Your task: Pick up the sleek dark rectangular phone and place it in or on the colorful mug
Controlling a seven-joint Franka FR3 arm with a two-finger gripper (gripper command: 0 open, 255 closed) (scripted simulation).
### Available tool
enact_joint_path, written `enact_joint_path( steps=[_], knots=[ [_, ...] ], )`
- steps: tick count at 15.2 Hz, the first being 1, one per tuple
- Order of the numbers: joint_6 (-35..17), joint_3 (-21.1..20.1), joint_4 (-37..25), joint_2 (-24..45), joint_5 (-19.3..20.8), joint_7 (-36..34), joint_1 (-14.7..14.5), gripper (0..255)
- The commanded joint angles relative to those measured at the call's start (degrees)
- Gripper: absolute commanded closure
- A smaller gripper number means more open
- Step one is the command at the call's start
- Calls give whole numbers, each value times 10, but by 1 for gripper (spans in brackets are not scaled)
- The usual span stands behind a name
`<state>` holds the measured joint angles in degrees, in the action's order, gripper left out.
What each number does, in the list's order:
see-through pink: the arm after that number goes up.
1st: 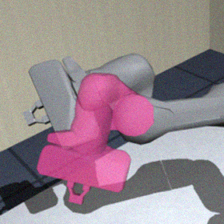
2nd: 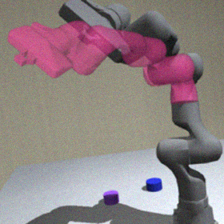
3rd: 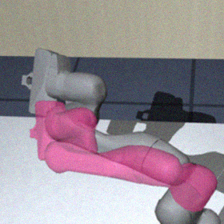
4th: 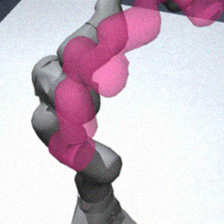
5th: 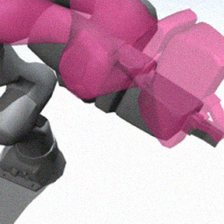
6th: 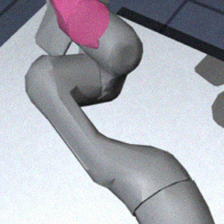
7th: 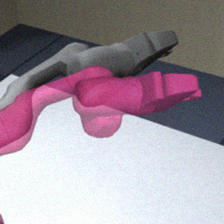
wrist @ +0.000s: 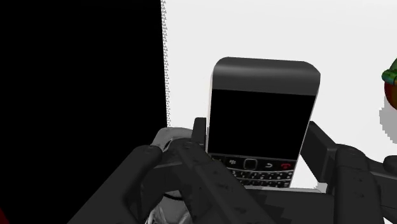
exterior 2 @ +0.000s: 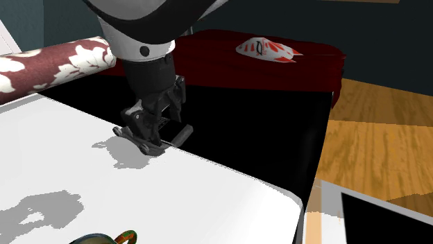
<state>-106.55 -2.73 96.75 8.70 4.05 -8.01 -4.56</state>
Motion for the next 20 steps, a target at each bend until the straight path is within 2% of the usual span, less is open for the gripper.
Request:
enact_joint_path(
  steps=[1, 9, 16, 20],
  knots=[
    [5, -11, -10, 6, 3, -28, -16, 255],
    [29, -51, -63, 43, 15, -130, -78, 255],
    [65, -80, -154, 106, 32, -215, -138, 255],
    [34, -79, -123, 106, 33, -217, -137, 255]
  ],
)
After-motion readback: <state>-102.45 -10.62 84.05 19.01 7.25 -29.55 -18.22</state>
